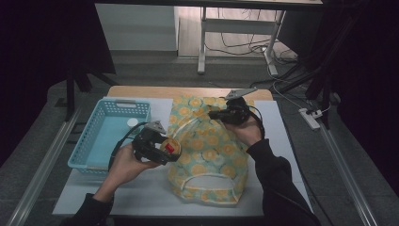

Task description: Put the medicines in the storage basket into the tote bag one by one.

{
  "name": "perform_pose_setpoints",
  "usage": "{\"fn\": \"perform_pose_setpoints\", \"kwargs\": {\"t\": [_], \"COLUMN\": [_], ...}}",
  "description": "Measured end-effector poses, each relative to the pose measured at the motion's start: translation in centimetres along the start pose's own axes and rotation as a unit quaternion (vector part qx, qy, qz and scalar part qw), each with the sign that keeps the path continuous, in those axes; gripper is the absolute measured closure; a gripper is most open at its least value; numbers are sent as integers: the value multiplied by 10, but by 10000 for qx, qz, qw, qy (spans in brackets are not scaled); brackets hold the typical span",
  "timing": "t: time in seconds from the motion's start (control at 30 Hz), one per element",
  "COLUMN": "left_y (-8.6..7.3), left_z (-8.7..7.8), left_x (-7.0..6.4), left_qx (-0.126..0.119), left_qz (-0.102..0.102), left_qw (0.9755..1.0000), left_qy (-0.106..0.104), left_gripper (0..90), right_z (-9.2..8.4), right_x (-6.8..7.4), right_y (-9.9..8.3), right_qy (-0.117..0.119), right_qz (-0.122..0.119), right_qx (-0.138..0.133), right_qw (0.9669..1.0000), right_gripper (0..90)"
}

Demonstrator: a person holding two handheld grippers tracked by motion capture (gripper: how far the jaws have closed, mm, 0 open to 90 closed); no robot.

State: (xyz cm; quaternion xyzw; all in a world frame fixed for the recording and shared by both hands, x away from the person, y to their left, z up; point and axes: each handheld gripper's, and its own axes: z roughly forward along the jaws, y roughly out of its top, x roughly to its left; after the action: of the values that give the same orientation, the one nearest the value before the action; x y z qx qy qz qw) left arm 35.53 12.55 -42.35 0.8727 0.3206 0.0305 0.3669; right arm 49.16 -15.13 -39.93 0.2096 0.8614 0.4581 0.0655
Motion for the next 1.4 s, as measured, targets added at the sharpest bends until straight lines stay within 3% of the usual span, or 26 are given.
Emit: {"fn": "perform_pose_setpoints", "kwargs": {"t": [0.37, 0.57, 0.8, 1.4], "left_y": [26, 38, 46, 57], "left_z": [43, 66, 91, 136], "left_x": [-14, -17, -9, 6], "left_qx": [2, 24, -21, 254], "left_qz": [207, 309, 354, 503], "left_qw": [9997, 9994, 9994, 9981], "left_qy": [-158, -123, -62, 234], "left_gripper": [206, 206, 206, 206], "right_z": [0, 0, 3, 12], "right_x": [-2, -3, -5, -20], "right_y": [-2, -2, -3, -10], "right_qy": [4, -8, -28, -116], "right_qz": [13, 14, 26, 153], "right_qx": [-26, -31, -1, 27], "right_qw": [10000, 10000, 10000, 9998], "right_gripper": [900, 900, 900, 900]}}
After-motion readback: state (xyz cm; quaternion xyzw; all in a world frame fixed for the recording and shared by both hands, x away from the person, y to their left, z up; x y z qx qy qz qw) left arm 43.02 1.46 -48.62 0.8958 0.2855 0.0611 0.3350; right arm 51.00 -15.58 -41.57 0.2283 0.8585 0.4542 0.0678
